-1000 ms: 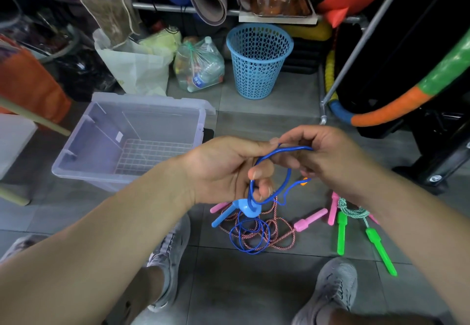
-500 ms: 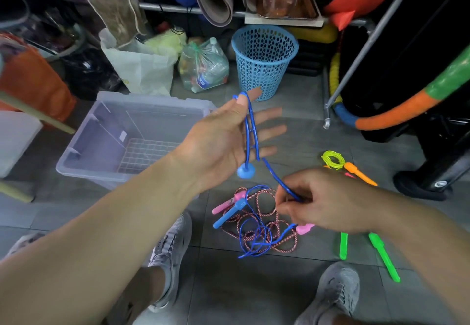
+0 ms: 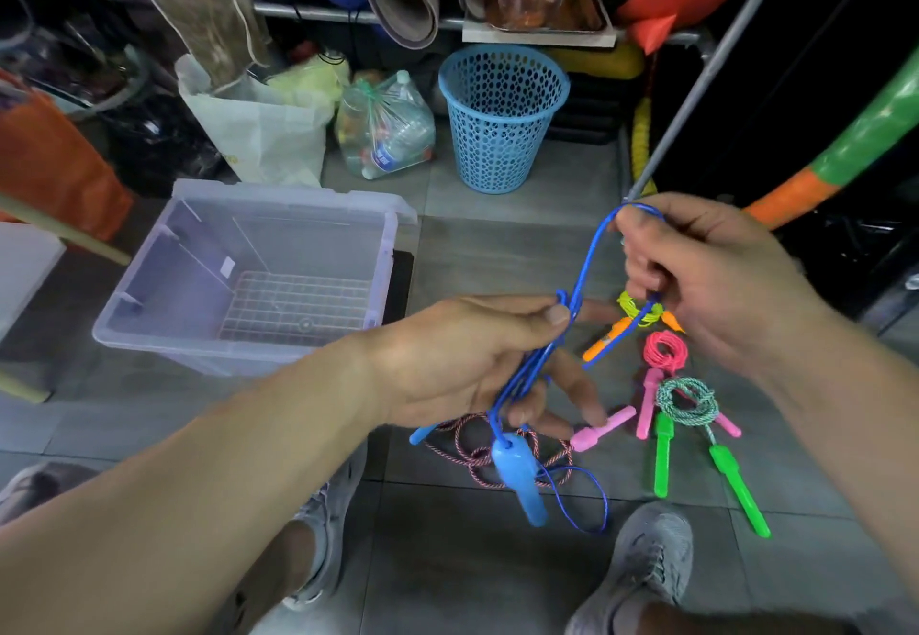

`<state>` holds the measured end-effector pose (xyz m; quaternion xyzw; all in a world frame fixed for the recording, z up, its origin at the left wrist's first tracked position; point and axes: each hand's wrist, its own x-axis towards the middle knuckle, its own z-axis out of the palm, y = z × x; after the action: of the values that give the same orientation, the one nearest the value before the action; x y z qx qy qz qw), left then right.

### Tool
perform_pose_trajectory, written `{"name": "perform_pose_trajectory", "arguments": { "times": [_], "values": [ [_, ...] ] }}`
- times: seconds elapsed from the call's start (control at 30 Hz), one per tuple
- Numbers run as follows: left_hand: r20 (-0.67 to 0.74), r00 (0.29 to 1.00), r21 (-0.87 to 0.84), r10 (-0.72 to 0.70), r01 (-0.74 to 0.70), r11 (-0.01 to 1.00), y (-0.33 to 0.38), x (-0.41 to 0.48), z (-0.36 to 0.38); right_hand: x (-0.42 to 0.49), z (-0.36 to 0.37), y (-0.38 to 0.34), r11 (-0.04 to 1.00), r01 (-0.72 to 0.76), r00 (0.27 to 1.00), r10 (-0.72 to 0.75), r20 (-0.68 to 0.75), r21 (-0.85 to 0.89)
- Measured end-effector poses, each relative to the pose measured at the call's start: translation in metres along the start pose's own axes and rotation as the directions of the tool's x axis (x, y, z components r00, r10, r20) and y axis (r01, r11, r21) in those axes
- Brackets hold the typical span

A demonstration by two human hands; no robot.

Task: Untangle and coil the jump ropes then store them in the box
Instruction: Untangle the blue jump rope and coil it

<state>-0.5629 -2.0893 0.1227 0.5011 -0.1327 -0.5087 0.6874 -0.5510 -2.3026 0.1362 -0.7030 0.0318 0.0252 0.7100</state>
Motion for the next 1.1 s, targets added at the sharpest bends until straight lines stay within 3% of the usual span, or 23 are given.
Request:
{"name": "perform_pose_trajectory", "arguments": {
  "times": [0.13,0.27,0.43,0.57,0.63,0.7,0.8,0.87,0.93,1.0,1.1],
  "values": [
    [0.063,0.994,-0.163,0.087,-0.076,0.984,0.007,0.000,-0.001,0.002,0.006,0.013,0.965,-0.149,0.989,0.142,-0.047,-0.215],
    [-0.072,0.975,-0.283,0.209,-0.221,0.933,0.019,0.000,-0.008,-0.008,0.017,0.020,0.906,-0.213,0.962,0.260,0.084,-0.367],
    [-0.395,0.853,-0.179,0.341,-0.436,0.882,0.021,0.005,-0.021,-0.029,0.030,0.019,0.738,-0.086,0.873,0.380,0.306,-0.669],
    [-0.503,0.798,-0.002,0.332,-0.386,0.923,0.016,0.010,-0.027,-0.039,0.028,0.015,0.616,0.173,0.744,0.429,0.512,-0.769],
    [-0.475,0.818,0.163,0.324,-0.280,0.946,0.008,0.011,-0.025,-0.039,0.025,0.008,0.639,0.205,0.738,0.397,0.546,-0.741],
    [-0.392,0.863,0.356,0.320,-0.178,0.917,-0.002,0.012,-0.021,-0.035,0.018,-0.002,0.760,0.102,0.763,0.354,0.541,-0.641],
    [-0.265,0.933,0.391,0.241,-0.125,0.912,-0.005,0.007,-0.013,-0.028,0.003,-0.018,0.937,-0.031,0.803,0.230,0.549,-0.347],
    [-0.225,0.959,0.352,0.170,-0.083,0.932,-0.002,0.003,-0.008,-0.024,-0.005,-0.025,0.985,-0.051,0.848,0.130,0.513,-0.165],
    [-0.170,0.982,0.291,0.078,-0.026,0.957,-0.002,0.002,-0.004,-0.020,-0.008,-0.027,0.998,-0.048,0.918,0.057,0.392,-0.034],
    [-0.015,1.000,0.109,0.009,-0.007,0.994,-0.001,0.000,0.002,-0.012,-0.009,-0.020,0.999,0.000,0.982,0.009,0.189,-0.048],
    [0.105,0.992,-0.134,0.072,-0.058,0.989,0.005,0.001,0.004,0.000,-0.012,-0.003,0.992,-0.020,0.999,0.014,-0.050,-0.122]
  ]
}}
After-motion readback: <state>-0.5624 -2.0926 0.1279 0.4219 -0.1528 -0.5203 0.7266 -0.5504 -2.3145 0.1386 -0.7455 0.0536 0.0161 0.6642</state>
